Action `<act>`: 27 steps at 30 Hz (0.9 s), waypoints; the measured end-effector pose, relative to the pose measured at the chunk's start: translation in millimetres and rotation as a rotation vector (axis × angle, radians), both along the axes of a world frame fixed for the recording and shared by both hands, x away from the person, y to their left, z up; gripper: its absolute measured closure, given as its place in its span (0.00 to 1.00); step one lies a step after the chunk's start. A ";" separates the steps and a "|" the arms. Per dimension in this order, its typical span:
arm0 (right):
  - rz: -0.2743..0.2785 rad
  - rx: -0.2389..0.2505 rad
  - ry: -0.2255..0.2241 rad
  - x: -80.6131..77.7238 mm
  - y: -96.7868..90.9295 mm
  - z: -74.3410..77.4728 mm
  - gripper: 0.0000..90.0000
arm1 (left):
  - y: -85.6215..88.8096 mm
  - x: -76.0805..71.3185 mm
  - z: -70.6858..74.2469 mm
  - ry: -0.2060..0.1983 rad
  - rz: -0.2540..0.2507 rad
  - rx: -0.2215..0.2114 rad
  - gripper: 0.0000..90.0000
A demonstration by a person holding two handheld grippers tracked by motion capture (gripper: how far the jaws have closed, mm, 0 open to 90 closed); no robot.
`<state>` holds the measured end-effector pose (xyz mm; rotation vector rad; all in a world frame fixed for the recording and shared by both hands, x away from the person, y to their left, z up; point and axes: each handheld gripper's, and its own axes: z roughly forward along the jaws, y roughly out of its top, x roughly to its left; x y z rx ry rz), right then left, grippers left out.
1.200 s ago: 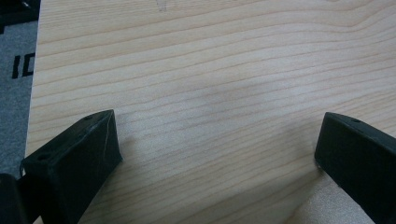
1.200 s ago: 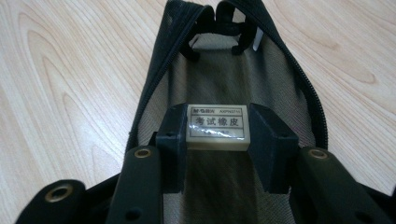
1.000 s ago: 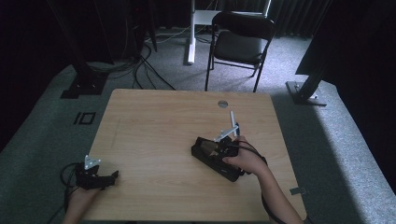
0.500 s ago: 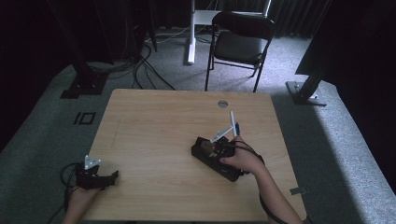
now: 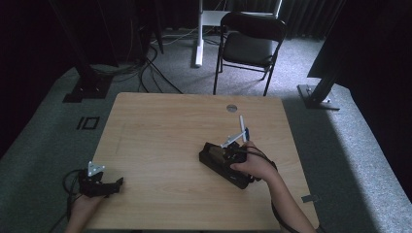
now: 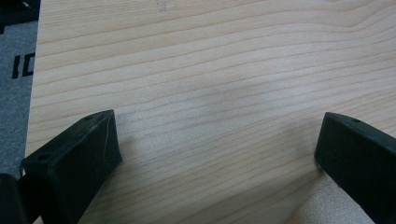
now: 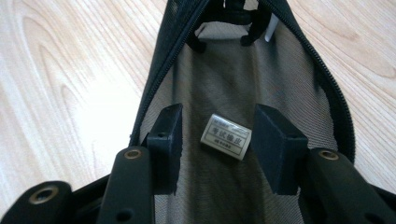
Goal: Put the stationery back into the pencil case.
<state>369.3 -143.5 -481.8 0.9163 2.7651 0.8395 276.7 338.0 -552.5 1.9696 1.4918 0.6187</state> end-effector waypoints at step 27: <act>-0.025 0.134 -0.144 -6.6 -22.6 32.4 0.61 | 0.0 0.0 0.0 0.000 0.000 0.000 0.00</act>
